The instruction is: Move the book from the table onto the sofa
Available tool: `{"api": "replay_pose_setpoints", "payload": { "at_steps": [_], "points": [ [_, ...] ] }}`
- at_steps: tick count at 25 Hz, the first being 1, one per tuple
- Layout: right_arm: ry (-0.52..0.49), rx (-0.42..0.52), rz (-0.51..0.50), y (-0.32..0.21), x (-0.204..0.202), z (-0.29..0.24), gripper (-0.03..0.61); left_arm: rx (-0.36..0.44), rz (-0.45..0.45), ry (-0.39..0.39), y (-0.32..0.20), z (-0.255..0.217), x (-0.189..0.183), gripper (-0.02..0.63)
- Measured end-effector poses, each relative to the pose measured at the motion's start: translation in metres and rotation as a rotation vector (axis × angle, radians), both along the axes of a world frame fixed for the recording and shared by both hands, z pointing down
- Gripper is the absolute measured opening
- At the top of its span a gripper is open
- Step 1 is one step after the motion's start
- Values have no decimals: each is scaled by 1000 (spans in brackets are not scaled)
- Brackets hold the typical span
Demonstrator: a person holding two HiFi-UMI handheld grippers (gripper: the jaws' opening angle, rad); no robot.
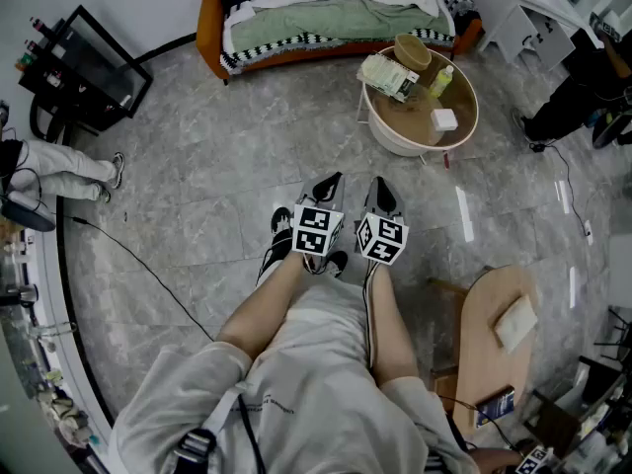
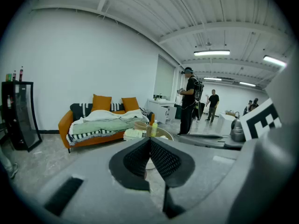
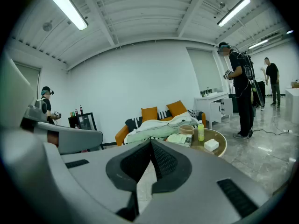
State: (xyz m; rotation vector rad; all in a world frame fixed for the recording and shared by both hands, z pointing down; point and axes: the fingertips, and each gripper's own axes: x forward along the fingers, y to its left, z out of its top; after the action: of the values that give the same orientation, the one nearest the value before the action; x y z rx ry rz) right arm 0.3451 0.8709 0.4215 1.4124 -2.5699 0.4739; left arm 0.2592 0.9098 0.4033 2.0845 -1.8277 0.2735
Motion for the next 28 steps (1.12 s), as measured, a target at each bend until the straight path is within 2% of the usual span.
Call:
{"api": "replay_pose_setpoints", "payload": {
  "at_steps": [13,15,18,22,28],
  "points": [
    [26,4,11,7,2,5,6,-13,-82,-17,-1,17,-14,9],
    [-9,6,-13,9,0,2,6,-25,-108,14,-6,19,-20,9],
    [-80,-9,-49,10,7,-3,6,-23,-114,110,-16,20,-11,9],
    [-73,-35,-63,-1,14,4,6,-42,-116,109,-29,29,-6,9],
    [-83,-65,-25,-26,36,8,6,-72,-83,140,-56,37,14,9]
  ]
}}
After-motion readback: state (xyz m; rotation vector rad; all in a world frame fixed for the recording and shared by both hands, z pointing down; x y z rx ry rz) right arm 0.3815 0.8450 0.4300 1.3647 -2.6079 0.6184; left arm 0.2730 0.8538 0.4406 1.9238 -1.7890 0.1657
